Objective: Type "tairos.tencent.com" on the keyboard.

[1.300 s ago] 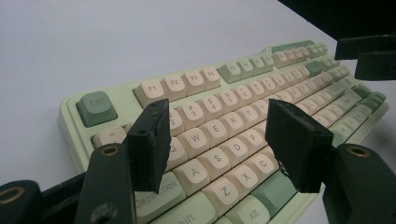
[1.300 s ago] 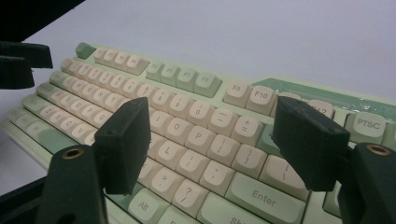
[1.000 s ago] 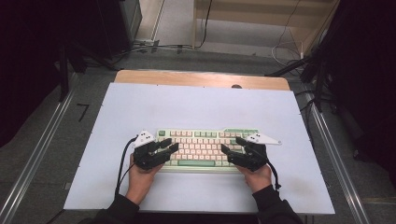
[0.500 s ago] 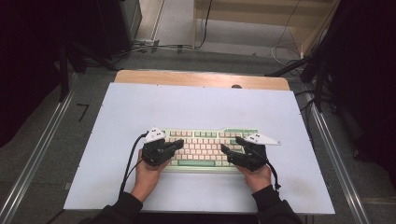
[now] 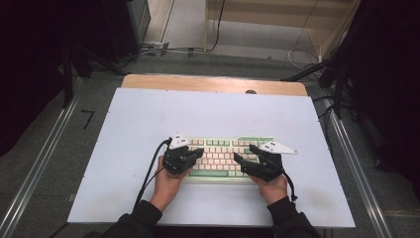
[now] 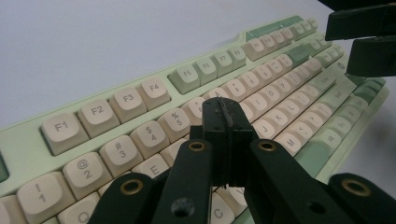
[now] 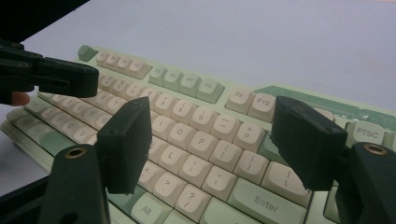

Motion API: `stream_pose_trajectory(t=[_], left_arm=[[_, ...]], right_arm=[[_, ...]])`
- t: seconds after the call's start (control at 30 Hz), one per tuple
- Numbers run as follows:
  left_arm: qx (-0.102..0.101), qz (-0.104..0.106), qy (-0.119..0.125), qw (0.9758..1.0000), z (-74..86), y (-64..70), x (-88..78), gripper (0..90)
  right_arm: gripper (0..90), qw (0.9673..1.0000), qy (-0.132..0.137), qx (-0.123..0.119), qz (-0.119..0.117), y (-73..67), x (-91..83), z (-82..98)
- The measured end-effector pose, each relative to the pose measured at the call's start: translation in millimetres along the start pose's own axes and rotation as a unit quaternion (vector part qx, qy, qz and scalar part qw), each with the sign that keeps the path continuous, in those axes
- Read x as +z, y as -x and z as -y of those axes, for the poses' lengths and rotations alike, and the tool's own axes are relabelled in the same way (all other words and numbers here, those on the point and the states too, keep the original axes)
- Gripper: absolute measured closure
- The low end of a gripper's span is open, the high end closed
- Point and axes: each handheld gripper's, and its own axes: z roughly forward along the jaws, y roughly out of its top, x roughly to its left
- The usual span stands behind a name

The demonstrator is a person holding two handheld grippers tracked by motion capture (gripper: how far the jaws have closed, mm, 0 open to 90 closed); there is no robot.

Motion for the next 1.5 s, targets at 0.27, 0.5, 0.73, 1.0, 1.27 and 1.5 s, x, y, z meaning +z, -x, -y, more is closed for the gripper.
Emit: stream_pose_trajectory(t=[0.27, 0.5, 0.73, 1.0, 1.27, 1.5], left_arm=[[-0.005, -0.006, -0.020, 0.9998, -2.2, 0.5, 9.6, 90.0], [-0.005, -0.009, -0.032, 0.9994, -3.1, 0.8, 15.0, 90.0], [0.003, -0.024, -0.050, 0.9984, -3.8, 3.2, 19.0, 90.0], [-0.022, -0.010, -0.001, 0.9997, -16.1, -0.4, -1.1, 75.3], [-0.032, -0.017, 0.021, 0.9991, -24.5, -15.2, -28.3, 34.3], [-0.032, -0.034, 0.020, 0.9987, -21.8, -22.8, -34.7, 31.4]], right_arm=[[27.5, 1.0000, -0.001, 0.000, -0.001, 0.1, 0.4, -0.1], [27.6, 1.0000, -0.001, -0.001, -0.001, -0.4, 0.4, -0.2], [27.7, 1.0000, -0.001, -0.004, -0.001, -0.7, 0.9, -0.1], [28.1, 1.0000, 0.002, -0.002, -0.001, 0.2, -0.7, -0.5], [28.1, 1.0000, 0.002, -0.001, 0.000, 0.3, -0.8, -0.6], [28.1, 1.0000, 0.001, -0.001, 0.000, -0.2, -0.4, -0.5]])
